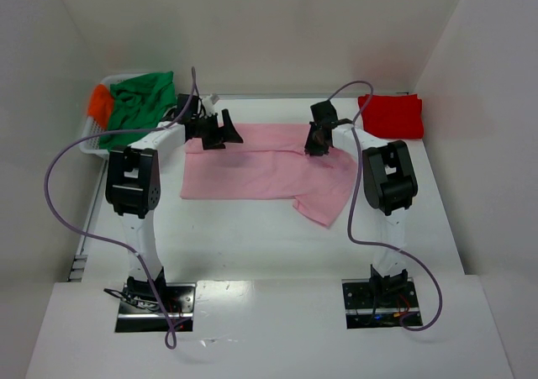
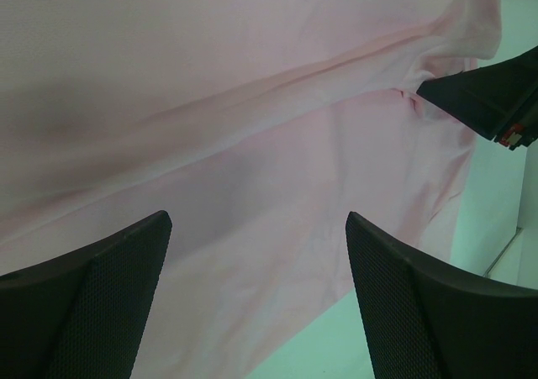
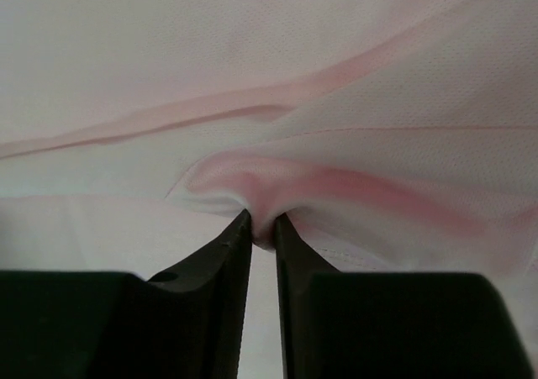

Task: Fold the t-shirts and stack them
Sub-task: Fold the flattened tshirt in 1/3 of the way

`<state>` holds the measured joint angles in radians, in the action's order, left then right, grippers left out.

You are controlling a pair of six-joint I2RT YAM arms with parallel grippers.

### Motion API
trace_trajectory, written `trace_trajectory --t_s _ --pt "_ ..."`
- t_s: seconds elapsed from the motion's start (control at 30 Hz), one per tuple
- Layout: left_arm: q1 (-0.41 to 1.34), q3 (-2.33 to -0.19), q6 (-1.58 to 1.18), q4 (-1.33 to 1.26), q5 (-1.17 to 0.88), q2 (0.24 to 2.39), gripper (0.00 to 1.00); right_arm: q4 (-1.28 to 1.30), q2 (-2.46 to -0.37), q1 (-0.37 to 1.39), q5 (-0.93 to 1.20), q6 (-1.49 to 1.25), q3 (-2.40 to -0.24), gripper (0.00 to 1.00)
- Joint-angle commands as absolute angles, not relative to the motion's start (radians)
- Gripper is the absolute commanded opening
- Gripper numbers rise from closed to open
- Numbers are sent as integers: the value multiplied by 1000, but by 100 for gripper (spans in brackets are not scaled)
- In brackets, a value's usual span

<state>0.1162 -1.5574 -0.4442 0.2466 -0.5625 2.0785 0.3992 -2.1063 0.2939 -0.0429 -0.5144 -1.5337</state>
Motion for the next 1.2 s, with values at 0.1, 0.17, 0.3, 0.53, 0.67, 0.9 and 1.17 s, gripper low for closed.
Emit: trace_trajectory --t_s 0.1,0.17,0.3,0.53,0.67,0.9,1.17 --pt "101 -1552 -417 241 -578 2077 92 433 -2105 296 -55 -509 -1609 9" --pt "101 -1552 -417 241 -578 2077 92 459 -2070 296 -26 -520 -1595 9" --pt "101 -1552 -417 241 -578 2088 92 459 -2036 296 52 -540 -1556 21" --pt "101 -1572 -417 250 -588 2098 92 491 -2014 296 61 -540 -1482 40" --pt "101 -1572 -417 250 -597 2098 92 500 -2014 296 41 -531 -1471 55" --pt "101 -1572 -408 259 -597 2098 92 538 -1976 296 -61 -522 -1480 70" --pt "101 -1572 -399 259 -597 2098 92 560 -1896 276 -126 -531 -1393 72"
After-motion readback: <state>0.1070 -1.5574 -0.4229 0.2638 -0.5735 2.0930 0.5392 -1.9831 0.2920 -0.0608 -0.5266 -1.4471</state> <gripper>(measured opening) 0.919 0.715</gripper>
